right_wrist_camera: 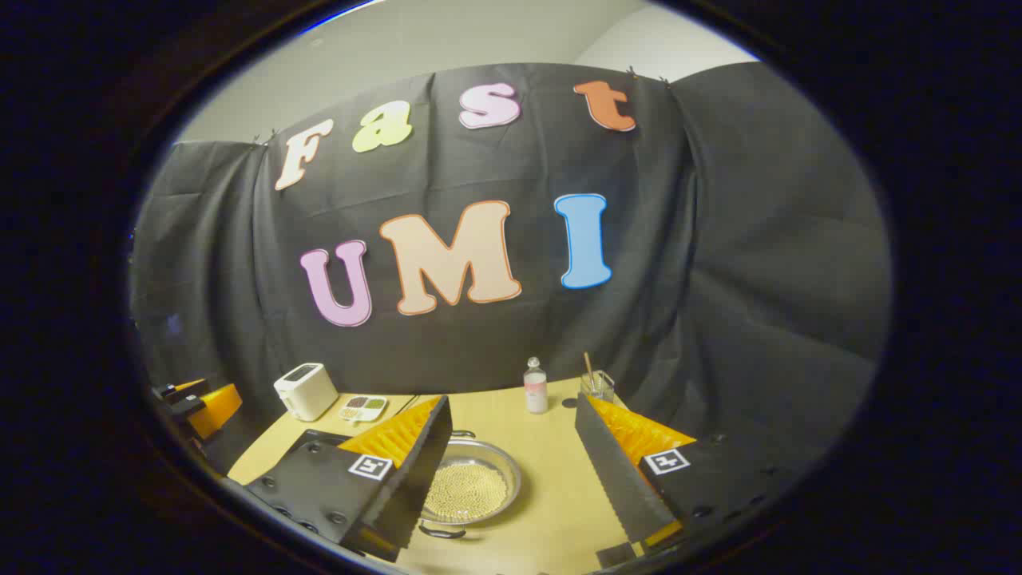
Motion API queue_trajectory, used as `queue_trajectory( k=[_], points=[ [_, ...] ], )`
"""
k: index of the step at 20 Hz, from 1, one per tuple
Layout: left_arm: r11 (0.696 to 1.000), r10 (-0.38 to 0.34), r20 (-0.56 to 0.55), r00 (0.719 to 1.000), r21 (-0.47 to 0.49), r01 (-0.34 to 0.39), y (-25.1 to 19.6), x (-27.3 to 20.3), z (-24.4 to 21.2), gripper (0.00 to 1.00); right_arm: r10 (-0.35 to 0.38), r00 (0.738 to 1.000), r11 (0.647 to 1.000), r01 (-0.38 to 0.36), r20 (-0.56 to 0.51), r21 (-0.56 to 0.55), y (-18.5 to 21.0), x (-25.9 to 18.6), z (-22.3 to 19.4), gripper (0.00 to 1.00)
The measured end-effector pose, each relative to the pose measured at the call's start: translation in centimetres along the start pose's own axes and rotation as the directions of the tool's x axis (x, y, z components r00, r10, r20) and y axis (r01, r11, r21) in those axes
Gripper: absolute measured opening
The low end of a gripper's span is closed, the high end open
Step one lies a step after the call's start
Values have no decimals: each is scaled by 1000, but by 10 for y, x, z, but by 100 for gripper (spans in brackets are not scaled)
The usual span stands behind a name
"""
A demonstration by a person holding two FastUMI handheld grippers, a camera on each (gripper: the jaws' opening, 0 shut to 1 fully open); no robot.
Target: First push the handle of the pot to place it horizontally, then grasp the pot with both hands and set it on the induction cooktop.
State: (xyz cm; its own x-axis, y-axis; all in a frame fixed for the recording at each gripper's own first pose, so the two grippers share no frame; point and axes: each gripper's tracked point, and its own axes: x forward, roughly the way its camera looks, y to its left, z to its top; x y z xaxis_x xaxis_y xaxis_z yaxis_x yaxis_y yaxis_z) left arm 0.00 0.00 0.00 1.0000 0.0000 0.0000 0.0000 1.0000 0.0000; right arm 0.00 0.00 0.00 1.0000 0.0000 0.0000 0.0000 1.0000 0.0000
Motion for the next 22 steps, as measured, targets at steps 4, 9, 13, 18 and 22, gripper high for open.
queue_trajectory(
  k=[4, 9, 13, 18, 22],
  points=[
    [1000, 12, -10, 1000, -7, -12, -1, 2, -1, 96, -10, 1000, 1000, 10, -16, -18, -9, 5, -6, 98],
    [1000, 1, -3, 1000, 22, -1, -3, 4, 2, 96, -2, 999, 1000, 2, -32, -23, -6, 7, -11, 91],
    [999, -12, -1, 1000, 35, 12, -1, 3, 2, 96, -3, 999, 1000, 2, -46, -30, 0, 5, -17, 92],
    [999, -23, -5, 1000, 37, 23, 9, 1, 0, 93, -14, 999, 999, 13, -52, -31, 9, -2, -22, 95],
    [999, -11, -8, 1000, 40, 11, 29, -3, -3, 94, -29, 998, 999, 28, -55, -26, 19, -11, -28, 98]
  ],
)
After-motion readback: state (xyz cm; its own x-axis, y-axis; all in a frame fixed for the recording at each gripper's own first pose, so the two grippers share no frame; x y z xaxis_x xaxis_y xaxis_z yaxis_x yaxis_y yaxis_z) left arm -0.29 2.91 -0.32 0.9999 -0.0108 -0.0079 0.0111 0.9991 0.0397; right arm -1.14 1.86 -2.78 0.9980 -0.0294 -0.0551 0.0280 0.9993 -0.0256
